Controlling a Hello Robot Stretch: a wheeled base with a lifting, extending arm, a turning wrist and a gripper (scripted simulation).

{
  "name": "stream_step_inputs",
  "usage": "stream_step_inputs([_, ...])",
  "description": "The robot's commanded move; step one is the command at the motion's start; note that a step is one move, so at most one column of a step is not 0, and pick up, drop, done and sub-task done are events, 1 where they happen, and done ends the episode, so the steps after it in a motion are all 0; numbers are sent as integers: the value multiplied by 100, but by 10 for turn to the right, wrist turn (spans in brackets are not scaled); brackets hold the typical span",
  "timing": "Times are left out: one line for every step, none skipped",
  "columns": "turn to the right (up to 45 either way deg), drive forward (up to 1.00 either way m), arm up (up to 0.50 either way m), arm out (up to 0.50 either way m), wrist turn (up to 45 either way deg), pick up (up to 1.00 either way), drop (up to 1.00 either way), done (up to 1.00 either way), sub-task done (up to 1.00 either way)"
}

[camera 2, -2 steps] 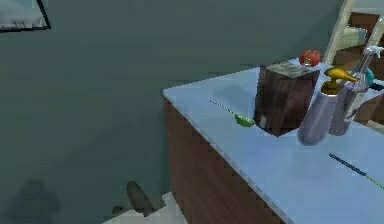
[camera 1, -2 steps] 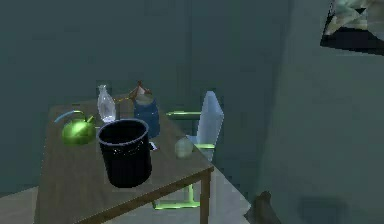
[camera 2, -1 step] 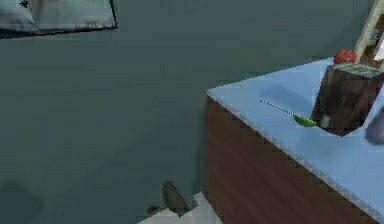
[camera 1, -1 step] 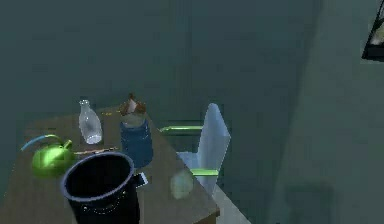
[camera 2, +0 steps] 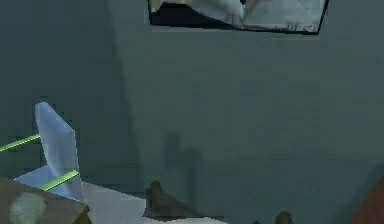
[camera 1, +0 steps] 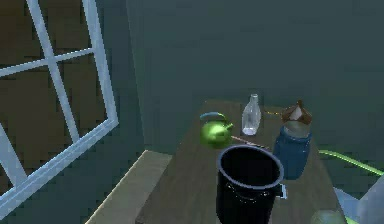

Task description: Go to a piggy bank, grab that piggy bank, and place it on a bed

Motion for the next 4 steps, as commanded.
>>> stream_step_inputs([-420,0,0,0,0,0,0,0,0])
stream_step_inputs([0,0,50,0,0,0,0,0,0])
stream_step_inputs([0,0,38,0,0,0,0,0,0])
stream_step_inputs([0,0,0,30,0,0,0,0,0])
